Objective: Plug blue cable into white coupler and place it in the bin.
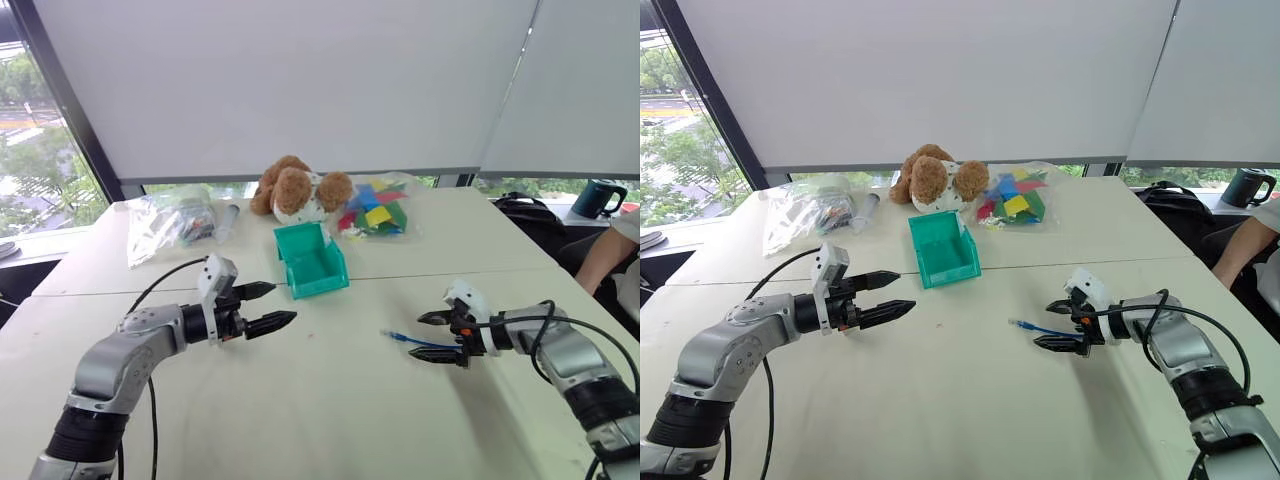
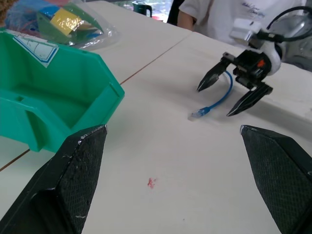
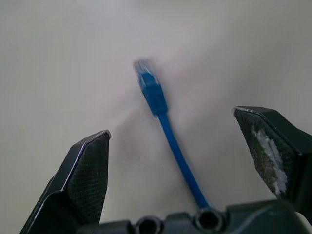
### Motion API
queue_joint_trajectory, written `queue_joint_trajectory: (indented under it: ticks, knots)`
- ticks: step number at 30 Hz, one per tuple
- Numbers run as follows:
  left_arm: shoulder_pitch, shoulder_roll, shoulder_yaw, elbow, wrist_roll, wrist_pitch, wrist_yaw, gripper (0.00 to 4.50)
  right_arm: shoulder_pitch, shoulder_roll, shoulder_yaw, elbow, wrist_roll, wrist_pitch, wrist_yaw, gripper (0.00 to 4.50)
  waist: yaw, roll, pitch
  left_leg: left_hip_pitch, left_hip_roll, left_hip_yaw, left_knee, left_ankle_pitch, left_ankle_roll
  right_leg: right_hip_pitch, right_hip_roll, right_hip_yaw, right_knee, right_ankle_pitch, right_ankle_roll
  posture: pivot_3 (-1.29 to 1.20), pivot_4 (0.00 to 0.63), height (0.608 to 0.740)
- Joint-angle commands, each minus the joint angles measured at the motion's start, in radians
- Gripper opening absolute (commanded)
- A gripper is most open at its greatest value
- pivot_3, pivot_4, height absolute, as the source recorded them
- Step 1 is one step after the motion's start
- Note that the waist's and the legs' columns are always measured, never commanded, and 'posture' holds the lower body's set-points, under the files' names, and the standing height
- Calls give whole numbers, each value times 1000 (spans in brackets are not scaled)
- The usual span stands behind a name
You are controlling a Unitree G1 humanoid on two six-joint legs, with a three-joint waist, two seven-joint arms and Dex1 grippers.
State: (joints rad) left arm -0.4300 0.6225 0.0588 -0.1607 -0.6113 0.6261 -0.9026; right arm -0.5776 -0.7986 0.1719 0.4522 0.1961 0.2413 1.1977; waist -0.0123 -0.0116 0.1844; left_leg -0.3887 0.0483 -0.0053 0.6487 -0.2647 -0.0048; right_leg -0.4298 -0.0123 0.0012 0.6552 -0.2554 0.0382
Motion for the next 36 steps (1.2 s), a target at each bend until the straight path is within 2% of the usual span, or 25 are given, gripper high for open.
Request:
queue_joint_trajectory:
  ticks: [1, 4, 11, 17, 22, 27, 31, 33, 36]
  knots:
    - [-2, 20, 27, -26, 0, -11, -4, 4500, -22, 9, 14, 68, -48, -51, 30, 4419, 0, 0, 0, 0, 0, 0, 0, 0, 0, 0, 0, 0, 0, 0, 0, 0, 150, 740]
    - [-3, 22, 31, -26, 0, -11, -2, 4500, -27, 18, 25, 102, -73, -76, 49, 3625, 0, 0, 0, 1, 0, 0, 0, 0, 0, 1, 0, 0, 0, 0, 0, 0, 150, 740]
    - [-5, 22, 37, -24, 3, -19, 2, 4500, -29, 17, 41, 100, -124, -145, 72, 112, 0, 0, 0, 2, 0, 0, 0, 0, 0, 2, 0, 0, 0, 0, 0, 0, 150, 740]
    - [-2, 24, 40, -17, 12, -27, 3, 4500, -15, -7, 58, -164, -99, -92, 156, 42, -1, 0, 0, 2, 0, -1, 0, 0, 0, 2, 0, 0, 0, 0, 0, 0, 150, 740]
    - [5, 25, 12, -16, 13, -23, -27, 4500, -81, 83, 145, -302, -114, -44, 190, 42, -6, 1, 0, 4, 0, -1, 0, 0, 0, 2, 0, 0, 2, 0, 0, 0, 150, 740]
    - [-4, 33, -47, -4, 55, -47, -71, 4500, -170, 231, 261, -166, -238, -114, 116, 42, -2, 1, 0, 4, 0, 0, 1, 0, 0, 2, 0, 0, 4, 0, 0, 0, 150, 740]
    - [-6, 37, -86, -3, 89, -76, -101, 4500, -223, 280, 329, -24, -354, -220, 41, 42, 1, 0, 0, 2, 0, 0, 1, 0, -1, 1, -1, 0, 3, 0, 0, 0, 150, 740]
    - [2, 47, -127, 5, 130, -111, -133, 4500, -231, 298, 327, -10, -356, -239, 30, 42, -1, 0, 0, 3, 0, 0, 2, 0, -1, 2, -1, 1, 3, 0, 0, 0, 150, 740]
    - [11, 46, -155, 24, 149, -135, -171, 4500, -215, 275, 307, -63, -340, -224, 61, 902, -1, 0, 0, 4, 0, 0, 1, 0, -1, 3, 0, 1, 4, 0, 0, 0, 150, 740]
